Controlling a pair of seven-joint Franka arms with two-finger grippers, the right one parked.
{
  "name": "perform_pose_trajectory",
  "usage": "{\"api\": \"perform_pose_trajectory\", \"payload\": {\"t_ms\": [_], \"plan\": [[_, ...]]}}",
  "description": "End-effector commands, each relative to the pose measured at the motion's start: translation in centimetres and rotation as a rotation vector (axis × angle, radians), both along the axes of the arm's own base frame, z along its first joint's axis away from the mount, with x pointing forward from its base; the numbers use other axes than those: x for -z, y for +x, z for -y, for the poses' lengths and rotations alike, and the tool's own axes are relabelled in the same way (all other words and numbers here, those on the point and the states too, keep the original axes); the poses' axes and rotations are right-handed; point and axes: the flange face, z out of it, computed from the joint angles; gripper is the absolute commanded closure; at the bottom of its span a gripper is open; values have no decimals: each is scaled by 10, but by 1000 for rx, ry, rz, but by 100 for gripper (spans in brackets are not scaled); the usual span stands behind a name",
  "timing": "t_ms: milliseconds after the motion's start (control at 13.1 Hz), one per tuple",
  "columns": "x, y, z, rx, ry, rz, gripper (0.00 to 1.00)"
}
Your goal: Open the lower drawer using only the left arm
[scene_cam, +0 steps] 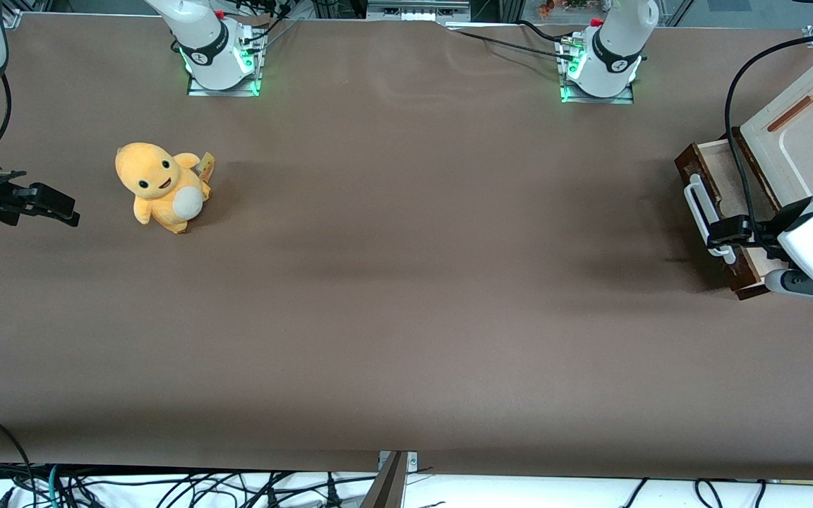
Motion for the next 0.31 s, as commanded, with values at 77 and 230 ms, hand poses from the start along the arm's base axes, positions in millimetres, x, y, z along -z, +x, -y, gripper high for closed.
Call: {"api": "perform_pose_trajectory", "payload": {"t_ms": [77, 230], "plan": [[-8, -7, -4, -11, 7, -4, 0], [-6, -7, -6, -14, 8, -8, 0]]}}
